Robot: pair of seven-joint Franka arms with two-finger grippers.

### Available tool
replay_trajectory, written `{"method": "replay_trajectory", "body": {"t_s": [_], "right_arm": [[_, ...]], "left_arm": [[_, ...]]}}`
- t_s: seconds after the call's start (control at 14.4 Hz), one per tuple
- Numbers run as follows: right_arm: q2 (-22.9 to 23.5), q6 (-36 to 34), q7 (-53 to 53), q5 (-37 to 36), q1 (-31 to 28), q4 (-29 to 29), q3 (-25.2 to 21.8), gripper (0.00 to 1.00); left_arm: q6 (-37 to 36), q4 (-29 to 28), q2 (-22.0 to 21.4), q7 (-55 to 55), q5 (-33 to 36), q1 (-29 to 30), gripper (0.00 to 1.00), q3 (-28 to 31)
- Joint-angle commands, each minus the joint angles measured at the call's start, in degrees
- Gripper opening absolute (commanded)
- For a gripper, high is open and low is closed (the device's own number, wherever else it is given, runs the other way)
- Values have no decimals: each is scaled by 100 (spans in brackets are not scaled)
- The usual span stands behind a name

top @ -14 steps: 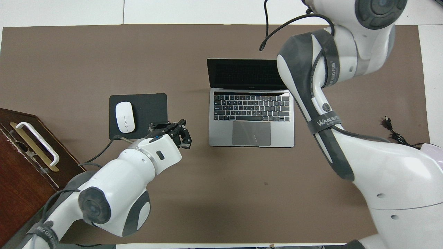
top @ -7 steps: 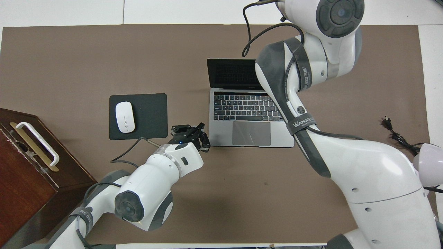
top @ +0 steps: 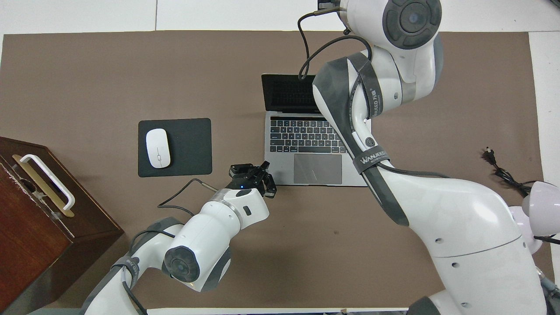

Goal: Close laptop with both arms

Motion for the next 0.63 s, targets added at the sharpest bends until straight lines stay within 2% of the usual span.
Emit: {"method": "replay_trajectory", "body": {"t_s": [0.0,0.28,0.56], "right_arm": [[117,-333,19,375,22,211,-66,0],[108,-983,10,973,22,211,-84,0],[81,-1642,-139,1001,22,219,-128,0]], "left_arm": [[193,14,136,40,-90,-175,0,102],[202,-4,154,84,-90,-237,0,102],[201,-39,285,242,-90,-298,0,111]]}}
